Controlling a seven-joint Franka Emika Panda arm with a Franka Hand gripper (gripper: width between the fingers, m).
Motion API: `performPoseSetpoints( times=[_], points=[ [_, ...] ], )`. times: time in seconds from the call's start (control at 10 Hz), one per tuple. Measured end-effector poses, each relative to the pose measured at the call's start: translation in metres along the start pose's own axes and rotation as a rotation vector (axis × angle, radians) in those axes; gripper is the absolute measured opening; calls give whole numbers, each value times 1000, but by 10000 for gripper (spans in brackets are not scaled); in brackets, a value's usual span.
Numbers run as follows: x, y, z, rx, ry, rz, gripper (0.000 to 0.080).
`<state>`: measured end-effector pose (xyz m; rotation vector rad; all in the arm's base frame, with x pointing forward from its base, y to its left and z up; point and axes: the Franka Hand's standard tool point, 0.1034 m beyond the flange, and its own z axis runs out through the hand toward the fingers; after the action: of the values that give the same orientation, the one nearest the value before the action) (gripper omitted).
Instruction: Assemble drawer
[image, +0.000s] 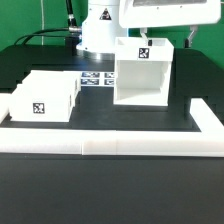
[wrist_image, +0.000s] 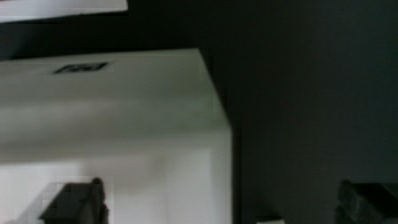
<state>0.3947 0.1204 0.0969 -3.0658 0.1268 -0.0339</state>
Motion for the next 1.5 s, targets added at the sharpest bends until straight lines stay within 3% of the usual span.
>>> performPoseSetpoints(
  times=[0.3, 0.4, 0.5, 0.7, 0.8, 1.5],
  points=[
    [1, 0, 1, 2, 4, 4, 629],
    [1, 0, 1, 1, 4, 4, 464],
    [1, 0, 1, 1, 3, 4, 464],
    [1, 0, 1, 1, 3, 4, 91],
    [1, 0, 1, 1, 4, 4, 38],
    [1, 0, 1, 2, 4, 4, 38]
  ],
)
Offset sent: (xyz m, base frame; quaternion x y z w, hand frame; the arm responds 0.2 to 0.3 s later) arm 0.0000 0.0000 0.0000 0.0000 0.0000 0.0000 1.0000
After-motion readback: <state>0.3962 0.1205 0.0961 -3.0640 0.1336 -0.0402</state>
